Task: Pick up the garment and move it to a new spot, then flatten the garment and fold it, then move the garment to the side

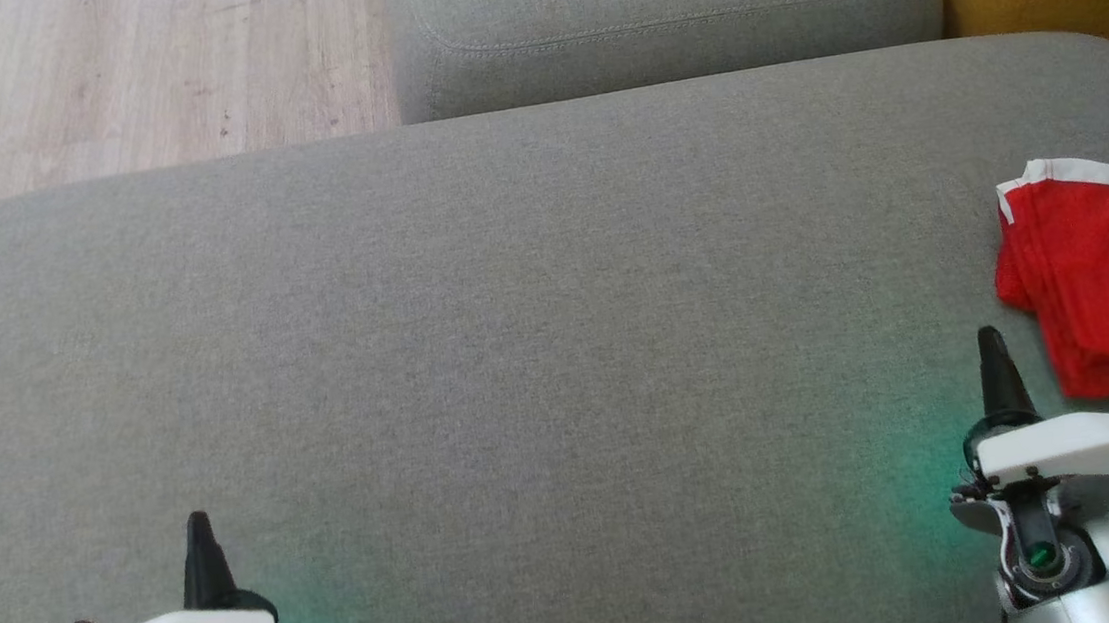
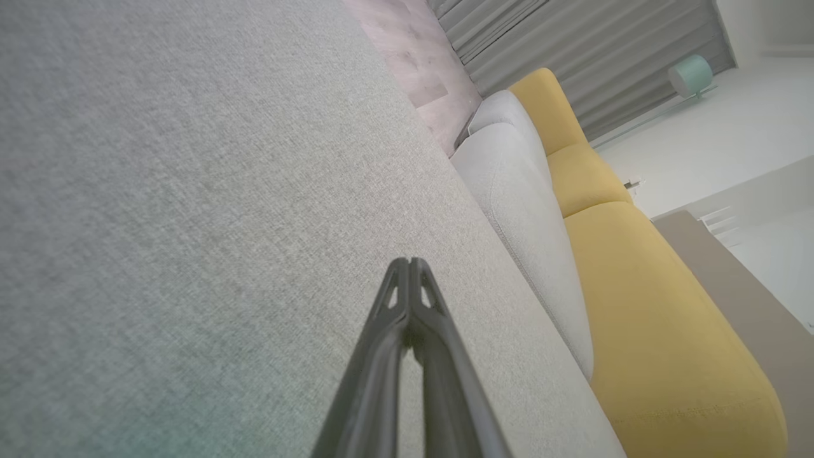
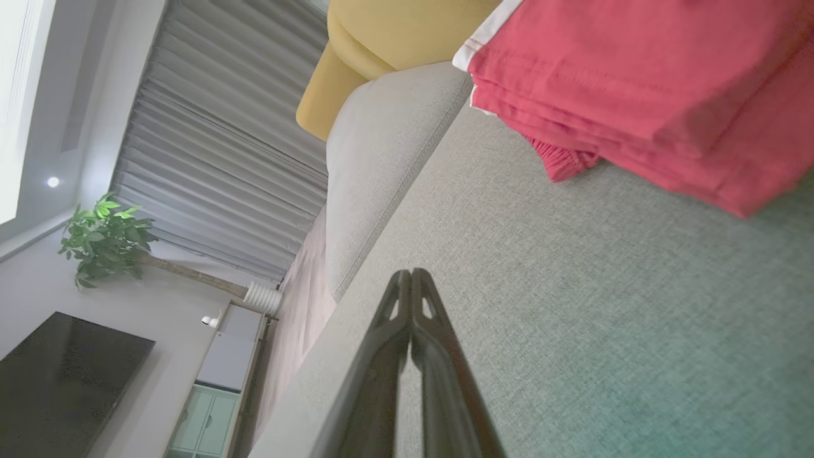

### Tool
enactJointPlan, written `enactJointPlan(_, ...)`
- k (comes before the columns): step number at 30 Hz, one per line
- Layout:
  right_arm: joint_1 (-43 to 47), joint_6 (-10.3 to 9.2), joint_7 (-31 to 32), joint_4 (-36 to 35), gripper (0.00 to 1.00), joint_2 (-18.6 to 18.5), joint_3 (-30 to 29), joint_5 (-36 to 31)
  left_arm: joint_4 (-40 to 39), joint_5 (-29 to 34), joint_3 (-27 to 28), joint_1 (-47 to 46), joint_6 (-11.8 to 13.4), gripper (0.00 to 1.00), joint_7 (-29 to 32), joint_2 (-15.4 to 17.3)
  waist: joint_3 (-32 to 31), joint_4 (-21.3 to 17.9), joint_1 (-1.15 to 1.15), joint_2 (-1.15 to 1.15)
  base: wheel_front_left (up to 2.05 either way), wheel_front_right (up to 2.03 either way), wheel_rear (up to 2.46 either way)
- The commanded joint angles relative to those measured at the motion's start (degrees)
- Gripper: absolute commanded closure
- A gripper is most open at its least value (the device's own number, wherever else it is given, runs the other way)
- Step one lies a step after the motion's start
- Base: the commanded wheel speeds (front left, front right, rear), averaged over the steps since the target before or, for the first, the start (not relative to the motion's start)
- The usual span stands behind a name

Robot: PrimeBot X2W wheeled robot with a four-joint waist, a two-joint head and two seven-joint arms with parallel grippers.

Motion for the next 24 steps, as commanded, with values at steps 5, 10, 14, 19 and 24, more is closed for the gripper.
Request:
enactJointPlan(5, -0.12, -0.03, 1.13, -3.71, 1.0, -0.15, -0.05, 4.96, -2.74, -4.49, 1.76, -3.25, -0.76, 1.0, 1.21, 0.49, -0.09, 0.06, 0.0, 0.0, 0.0, 0.0, 0.0)
enactJointPlan(10, 0.2, -0.03, 1.79, -4.65, 1.0, -0.14, -0.36, 7.65, -3.2, -7.03, 2.03, -3.32, -0.9, 1.0, 1.88, 0.51, -0.15, 0.1, 0.0, 0.0, 0.0, 0.0, 0.0)
enactJointPlan(14, 0.52, -0.03, 2.45, -5.6, 1.0, -0.13, -0.66, 10.35, -3.67, -9.58, 2.3, -3.38, -1.04, 1.0, 2.56, 0.52, -0.21, 0.14, 0.0, 0.0, 0.0, 0.0, 0.0)
enactJointPlan(19, 0.93, -0.03, 3.27, -6.79, 1.0, -0.12, -1.04, 13.73, -4.24, -12.75, 2.65, -3.47, -1.22, 1.0, 3.4, 0.55, -0.29, 0.2, 0.0, 0.0, 0.0, 0.0, 0.0)
enactJointPlan(24, 1.33, -0.03, 4.1, -7.97, 1.0, -0.11, -1.42, 17.1, -4.82, -15.93, 2.99, -3.55, -1.4, 1.0, 4.24, 0.57, -0.37, 0.25, 0.0, 0.0, 0.0, 0.0, 0.0)
